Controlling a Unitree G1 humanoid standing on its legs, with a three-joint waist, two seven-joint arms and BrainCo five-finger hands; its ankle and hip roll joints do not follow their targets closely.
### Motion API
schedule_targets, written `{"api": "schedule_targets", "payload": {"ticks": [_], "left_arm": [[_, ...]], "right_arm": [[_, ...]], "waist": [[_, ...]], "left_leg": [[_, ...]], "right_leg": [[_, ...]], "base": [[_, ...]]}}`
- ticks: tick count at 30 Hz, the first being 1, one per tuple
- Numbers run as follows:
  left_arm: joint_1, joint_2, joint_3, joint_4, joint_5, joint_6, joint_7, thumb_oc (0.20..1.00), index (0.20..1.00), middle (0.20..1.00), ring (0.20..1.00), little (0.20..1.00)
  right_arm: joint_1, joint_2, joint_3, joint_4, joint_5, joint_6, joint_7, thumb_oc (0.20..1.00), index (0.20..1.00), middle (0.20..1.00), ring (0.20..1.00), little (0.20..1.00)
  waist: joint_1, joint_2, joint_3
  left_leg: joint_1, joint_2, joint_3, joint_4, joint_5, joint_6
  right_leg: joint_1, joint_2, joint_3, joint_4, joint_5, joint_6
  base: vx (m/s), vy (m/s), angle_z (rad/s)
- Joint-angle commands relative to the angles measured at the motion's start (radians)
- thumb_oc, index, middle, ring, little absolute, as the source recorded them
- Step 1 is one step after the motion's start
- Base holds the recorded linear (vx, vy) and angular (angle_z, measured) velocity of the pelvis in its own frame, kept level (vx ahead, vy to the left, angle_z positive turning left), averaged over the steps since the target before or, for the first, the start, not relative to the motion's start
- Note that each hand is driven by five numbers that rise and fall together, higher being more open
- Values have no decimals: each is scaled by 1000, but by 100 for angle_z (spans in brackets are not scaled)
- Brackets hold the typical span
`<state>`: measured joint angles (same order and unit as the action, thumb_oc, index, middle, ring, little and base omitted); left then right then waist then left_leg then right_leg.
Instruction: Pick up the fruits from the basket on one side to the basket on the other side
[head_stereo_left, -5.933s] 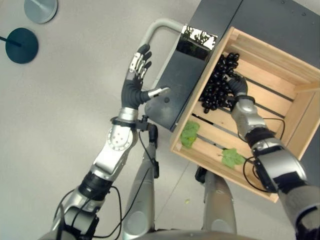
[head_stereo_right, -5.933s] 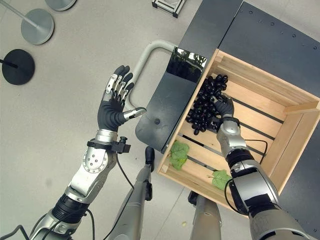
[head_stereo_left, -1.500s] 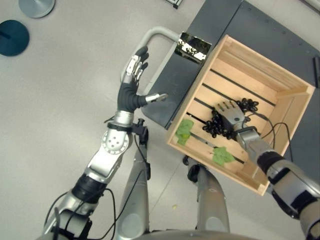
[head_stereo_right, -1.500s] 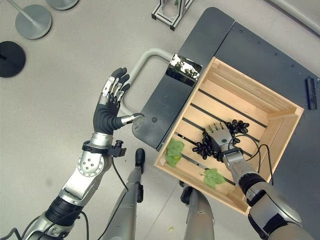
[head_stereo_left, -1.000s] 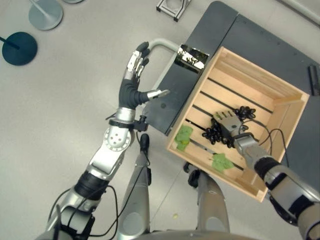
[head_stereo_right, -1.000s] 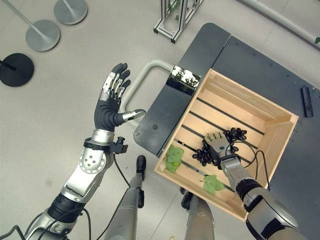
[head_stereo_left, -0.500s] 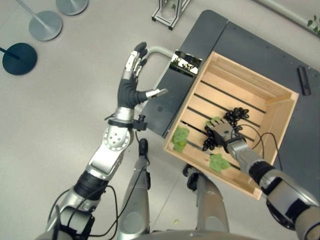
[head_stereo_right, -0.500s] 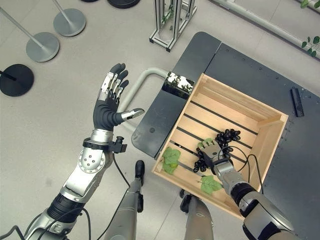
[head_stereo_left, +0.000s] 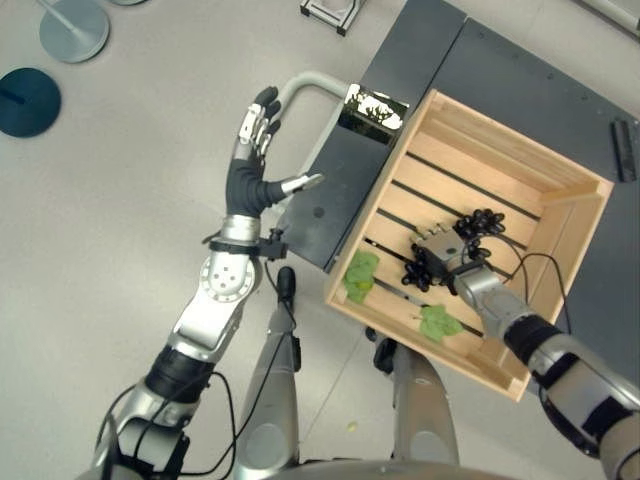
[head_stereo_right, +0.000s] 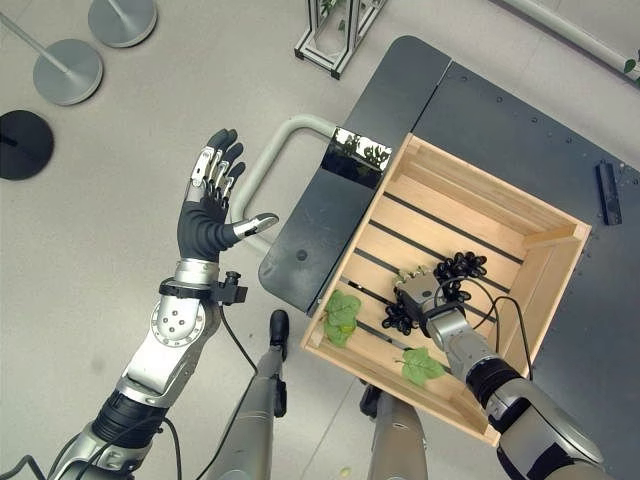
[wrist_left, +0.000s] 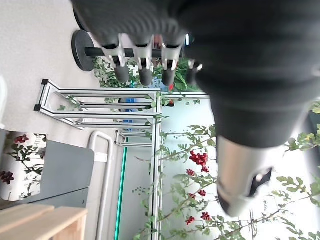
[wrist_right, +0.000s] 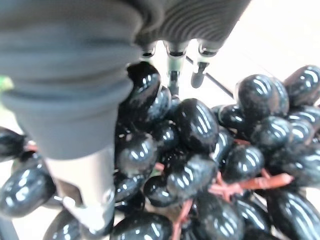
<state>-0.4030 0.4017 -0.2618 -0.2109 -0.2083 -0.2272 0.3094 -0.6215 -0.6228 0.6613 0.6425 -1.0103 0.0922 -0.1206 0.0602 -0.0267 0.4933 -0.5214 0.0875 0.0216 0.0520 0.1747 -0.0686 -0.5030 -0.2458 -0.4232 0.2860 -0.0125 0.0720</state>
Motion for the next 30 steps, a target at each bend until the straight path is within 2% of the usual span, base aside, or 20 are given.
{"api": "schedule_targets", "payload": {"ticks": [1,5,6,24,25,30], "left_arm": [[1,10,45,-112,56,-33,11,1000,1000,1000,1000,1000],[0,8,44,-112,59,-31,11,1000,1000,1000,1000,1000],[2,7,45,-110,62,-29,13,1000,1000,1000,1000,1000],[2,-10,50,-105,59,-24,26,1000,1000,1000,1000,1000],[1,-10,49,-99,51,-26,27,1000,1000,1000,1000,1000],[8,-8,54,-89,26,-29,31,1000,1000,1000,1000,1000]], "right_arm": [[-25,-22,19,-34,-60,-17,24,1000,1000,1000,1000,1000],[-35,-51,22,-52,-54,-21,35,1000,1000,1000,1000,1000],[-39,-55,21,-56,-50,-22,40,200,200,200,200,200],[-64,-1,-22,-15,-20,8,10,200,200,200,200,200],[-59,21,-49,11,31,26,-14,200,200,200,200,200],[-30,62,-94,64,105,53,-57,200,200,200,200,200]], "waist": [[-4,-13,27],[-6,-6,27],[-7,-1,27],[-20,4,27],[-22,6,27],[-18,16,27]], "left_leg": [[7,1,-17,63,-115,-25],[-36,-2,-17,79,-113,-26],[-48,-3,-16,83,-113,-25],[-17,-4,-2,77,-123,-18],[-1,-5,1,73,-121,-18],[61,-10,7,56,-121,-17]], "right_leg": [[15,-27,-1,-71,30,99],[-29,-32,1,-46,25,97],[-45,-34,3,-37,24,96],[-31,-33,12,-37,25,95],[-14,-33,12,-42,28,95],[52,-36,8,-60,31,97]], "base": [[0,0,0],[-6,5,2],[0,0,0],[0,0,0],[0,0,0],[0,0,0]]}}
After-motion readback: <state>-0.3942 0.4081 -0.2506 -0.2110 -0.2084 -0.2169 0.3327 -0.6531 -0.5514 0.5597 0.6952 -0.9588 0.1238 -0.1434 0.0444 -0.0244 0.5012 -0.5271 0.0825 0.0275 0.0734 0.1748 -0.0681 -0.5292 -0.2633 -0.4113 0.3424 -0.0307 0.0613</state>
